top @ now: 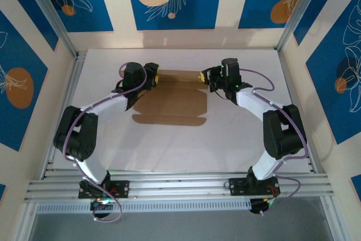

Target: Fold the paper box

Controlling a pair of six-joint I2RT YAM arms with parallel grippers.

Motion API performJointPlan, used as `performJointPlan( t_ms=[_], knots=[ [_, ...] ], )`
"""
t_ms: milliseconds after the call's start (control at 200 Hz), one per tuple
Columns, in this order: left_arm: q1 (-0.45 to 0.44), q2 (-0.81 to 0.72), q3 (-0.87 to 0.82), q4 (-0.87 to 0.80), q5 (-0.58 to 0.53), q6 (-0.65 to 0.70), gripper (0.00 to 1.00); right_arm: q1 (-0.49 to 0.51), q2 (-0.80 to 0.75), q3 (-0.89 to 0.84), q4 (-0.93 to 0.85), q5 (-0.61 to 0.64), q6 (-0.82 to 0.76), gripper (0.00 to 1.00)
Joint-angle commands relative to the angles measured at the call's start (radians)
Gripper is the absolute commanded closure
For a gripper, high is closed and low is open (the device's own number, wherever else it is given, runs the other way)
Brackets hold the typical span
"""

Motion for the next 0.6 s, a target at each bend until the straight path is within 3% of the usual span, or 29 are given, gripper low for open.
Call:
performJointPlan(
  t_ms=[0,590],
  knots=[
    [-0.029,-0.004,-0.006,0.047,-0.055,-0.020,0.53,0.018,-0.031,-0.021,0.000,0.041,0.026,1.00],
    [-0.051,0.043,0.006,0.017,-0.143,-0.031,0.61,0.039,-0.057,-0.040,-0.003,0.042,0.061,1.00]
  ],
)
